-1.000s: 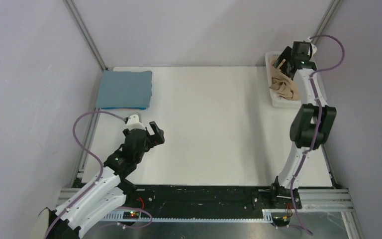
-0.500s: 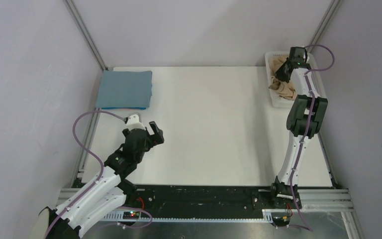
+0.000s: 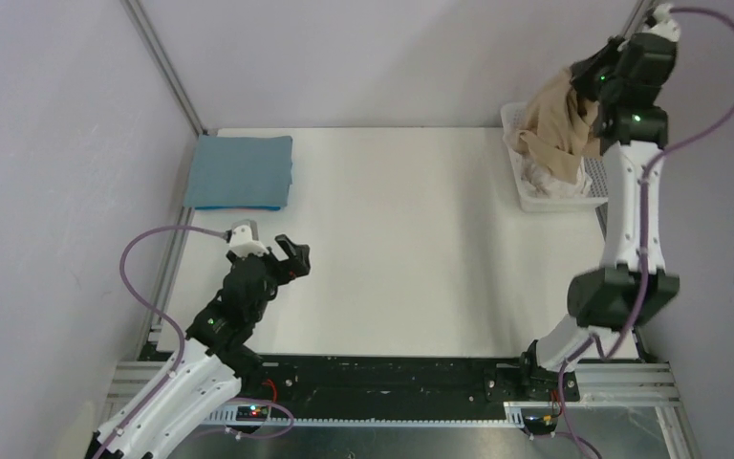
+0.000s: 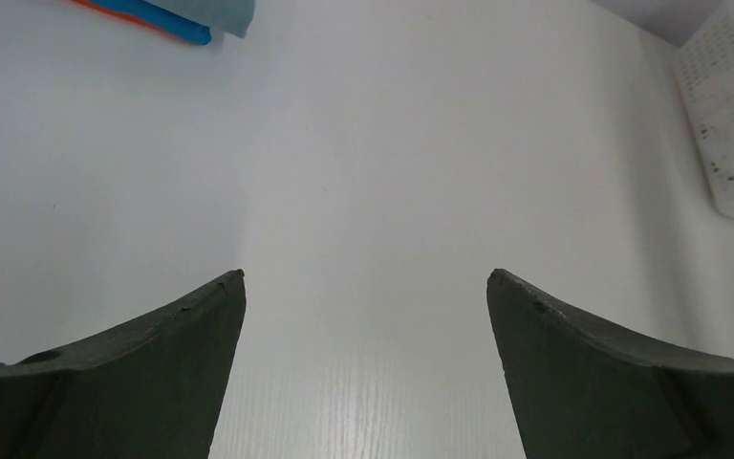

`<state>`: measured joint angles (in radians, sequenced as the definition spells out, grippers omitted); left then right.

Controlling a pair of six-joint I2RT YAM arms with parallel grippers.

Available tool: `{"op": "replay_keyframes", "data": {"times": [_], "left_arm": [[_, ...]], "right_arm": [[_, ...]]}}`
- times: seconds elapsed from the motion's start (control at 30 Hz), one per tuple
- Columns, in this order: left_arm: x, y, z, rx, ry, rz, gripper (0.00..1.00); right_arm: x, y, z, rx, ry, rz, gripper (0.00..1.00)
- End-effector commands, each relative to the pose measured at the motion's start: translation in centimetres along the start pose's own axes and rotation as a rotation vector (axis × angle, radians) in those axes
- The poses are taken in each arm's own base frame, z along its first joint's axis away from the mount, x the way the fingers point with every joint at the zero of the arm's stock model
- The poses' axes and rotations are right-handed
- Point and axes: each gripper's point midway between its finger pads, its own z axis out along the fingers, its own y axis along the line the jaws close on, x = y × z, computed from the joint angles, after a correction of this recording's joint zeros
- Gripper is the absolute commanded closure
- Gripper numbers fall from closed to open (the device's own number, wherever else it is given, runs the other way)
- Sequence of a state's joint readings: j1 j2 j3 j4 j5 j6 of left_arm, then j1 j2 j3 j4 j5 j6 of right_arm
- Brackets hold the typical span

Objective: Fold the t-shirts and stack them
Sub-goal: Grab crumpled tshirt from bin with the right arm, then move the tshirt to the center of the board

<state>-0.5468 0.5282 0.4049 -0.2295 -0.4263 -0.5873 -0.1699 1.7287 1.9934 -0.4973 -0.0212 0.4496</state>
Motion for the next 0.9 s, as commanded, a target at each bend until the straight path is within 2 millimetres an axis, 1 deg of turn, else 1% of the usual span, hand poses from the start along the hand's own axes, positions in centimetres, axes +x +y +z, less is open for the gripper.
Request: {"op": "replay_keyframes", "data": {"times": [0.0,0.03,0.07,0.1,0.13,0.17,0.2,0.23,0.27,0.3,0.33,0.37,0.43,0.47,0.5,0.53,0.57,0.6,0.63,0.67,0.7,0.73,0.77,0.8,0.83,0.87], "left_arm": [[-0.1,-0.6,-0.5,0.05,-0.019,-0.046,0.0],[-0.1,-0.6,-0.7,0.056,-0.023,-0.053,0.0],[-0.1,-0.8,-0.8,0.067,-0.021,-0.062,0.0],[-0.2,-0.9,-0.9,0.076,-0.026,-0.067,0.0],[-0.2,-1.0,-1.0,0.084,-0.025,-0.07,0.0],[-0.3,-1.1,-1.2,0.088,-0.028,-0.074,0.0],[-0.3,-1.1,-1.3,0.09,-0.026,-0.08,0.0],[-0.5,-1.1,-1.4,0.095,-0.033,-0.088,0.0],[-0.4,-1.2,-1.5,0.098,-0.03,-0.096,0.0],[-0.6,-1.2,-1.6,0.103,-0.035,-0.102,0.0],[-0.5,-1.2,-1.7,0.104,-0.032,-0.107,0.0],[-0.6,-1.2,-1.8,0.104,-0.035,-0.111,0.0],[-0.5,-1.0,-1.9,0.097,-0.032,-0.125,0.0],[-0.4,-0.9,-1.9,0.089,-0.03,-0.127,0.0],[-0.4,-0.8,-1.9,0.084,-0.028,-0.133,0.0],[-0.2,-0.6,-1.9,0.075,-0.021,-0.132,0.0],[-0.1,-0.5,-1.9,0.067,-0.019,-0.137,0.0],[0.1,-0.2,-1.9,0.055,-0.01,-0.135,0.0],[0.4,0.1,-1.9,0.042,-0.004,-0.138,0.0],[0.6,0.2,-1.8,0.033,0.002,-0.137,0.0],[0.7,0.4,-1.8,0.02,0.005,-0.142,0.0],[0.9,0.6,-1.6,0.008,0.015,-0.139,0.0],[1.1,0.7,-1.6,0.0,0.021,-0.141,0.0],[1.4,0.8,-1.5,-0.01,0.033,-0.138,0.0],[1.7,0.9,-1.3,-0.019,0.048,-0.13,0.0],[1.9,0.9,-1.3,-0.023,0.058,-0.127,0.0]], "right_arm": [[-6.7,10.7,-10.8,-0.383,-0.192,-0.099,1.0],[-6.6,12.3,-12.2,-0.458,-0.187,-0.113,1.0],[-6.7,14.0,-14.3,-0.526,-0.192,-0.12,1.0],[-6.5,15.4,-15.6,-0.592,-0.187,-0.13,1.0],[-6.2,17.2,-17.8,-0.673,-0.181,-0.142,1.0],[-6.2,18.5,-19.2,-0.723,-0.187,-0.15,1.0],[-5.7,20.1,-21.2,-0.784,-0.182,-0.152,1.0],[-5.5,21.0,-22.2,-0.815,-0.181,-0.153,1.0],[-4.8,22.3,-23.8,-0.873,-0.165,-0.155,1.0],[-4.5,22.9,-24.8,-0.906,-0.154,-0.153,1.0],[-3.6,24.0,-26.1,-0.966,-0.114,-0.139,1.0],[-2.9,24.3,-26.7,-0.99,-0.09,-0.13,1.0],[-0.7,25.4,-27.9,-1.034,-0.018,-0.109,1.0],[0.9,25.0,-27.0,-0.999,0.026,-0.097,1.0],[1.6,24.9,-27.4,-0.986,0.051,-0.079,1.0],[3.8,23.6,-25.4,-0.888,0.108,-0.059,1.0],[4.4,22.8,-24.9,-0.828,0.107,-0.041,1.0],[7.7,21.3,-22.7,-0.759,0.172,-0.041,1.0],[8.5,20.3,-22.2,-0.713,0.165,-0.019,1.0],[12.4,18.1,-20.3,-0.641,0.236,-0.022,1.0],[13.9,16.4,-18.7,-0.546,0.244,-0.004,1.0],[17.7,13.8,-16.8,-0.447,0.306,-0.01,0.96],[18.9,12.1,-15.3,-0.361,0.298,-0.008,0.9],[22.1,9.9,-13.7,-0.276,0.354,-0.026,0.66],[23.5,8.4,-12.9,-0.218,0.378,-0.046,0.54],[25.0,7.6,-12.0,-0.185,0.413,-0.069,0.34]]}}
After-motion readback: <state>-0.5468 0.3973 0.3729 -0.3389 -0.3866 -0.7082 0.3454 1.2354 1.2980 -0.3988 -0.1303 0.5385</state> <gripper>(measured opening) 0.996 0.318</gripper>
